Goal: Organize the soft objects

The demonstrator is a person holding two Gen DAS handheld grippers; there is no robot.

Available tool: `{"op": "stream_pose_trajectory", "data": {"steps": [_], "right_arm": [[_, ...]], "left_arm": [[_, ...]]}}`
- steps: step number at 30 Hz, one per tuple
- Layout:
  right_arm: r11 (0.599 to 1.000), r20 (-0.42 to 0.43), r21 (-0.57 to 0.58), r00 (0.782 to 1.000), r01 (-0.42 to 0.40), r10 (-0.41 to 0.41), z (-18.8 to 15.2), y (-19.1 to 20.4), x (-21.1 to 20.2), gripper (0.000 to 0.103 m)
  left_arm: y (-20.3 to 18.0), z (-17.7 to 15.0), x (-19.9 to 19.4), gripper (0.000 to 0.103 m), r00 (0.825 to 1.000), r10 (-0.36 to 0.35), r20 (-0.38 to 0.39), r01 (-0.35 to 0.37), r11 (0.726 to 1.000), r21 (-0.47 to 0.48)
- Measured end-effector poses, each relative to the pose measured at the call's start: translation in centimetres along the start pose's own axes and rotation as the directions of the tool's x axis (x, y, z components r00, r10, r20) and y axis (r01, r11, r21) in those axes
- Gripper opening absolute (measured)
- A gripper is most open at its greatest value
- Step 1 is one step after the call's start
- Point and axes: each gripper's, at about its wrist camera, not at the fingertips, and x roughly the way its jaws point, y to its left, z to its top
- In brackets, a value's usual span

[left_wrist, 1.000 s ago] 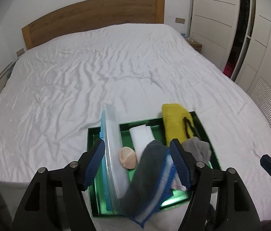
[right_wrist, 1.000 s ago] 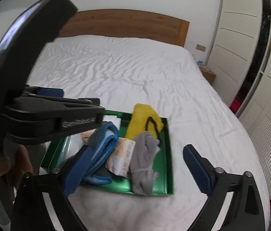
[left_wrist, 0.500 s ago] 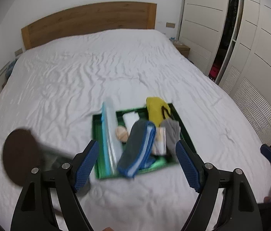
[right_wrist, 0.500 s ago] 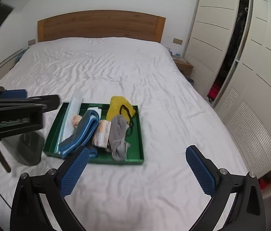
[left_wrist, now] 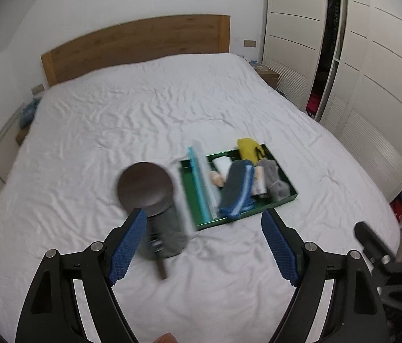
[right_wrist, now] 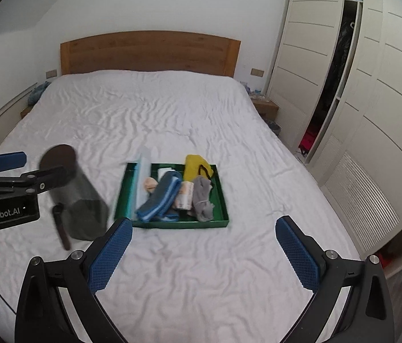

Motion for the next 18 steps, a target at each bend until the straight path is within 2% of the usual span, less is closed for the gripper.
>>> {"op": "stream_pose_trajectory", "data": {"steps": [2,6,12,18], "right_arm": [[1.0,-0.011,0.018,1.0,-0.007,0.007,-0.4,1.2,-2.0,0.102],[0.999,-0.032,0.046,0.999,0.0,0.002,-0.7,3.8,-6.6,0.102],[0.999,-0.019,0.046,1.0,0.012,-0.011,0.6,6.5,-12.5,0.103],[1.0,-0.012,0.005,0.999,-0.031,0.031,1.8,7.6,-16.0,0.103]], "left_arm": [[1.2,-0.8,-1.6,0.078,1.0,0.01,0.004,-0.01,1.0,0.005],[3.6,-2.4,-4.6,0.079,1.0,-0.021,-0.023,0.02,1.0,-0.01],[6.1,-4.1,-9.0,0.079,0.998,-0.06,-0.025,0.059,0.998,-0.03],[7.4,-4.4,-11.9,0.079,1.0,-0.016,-0.026,0.015,0.997,-0.07]]}}
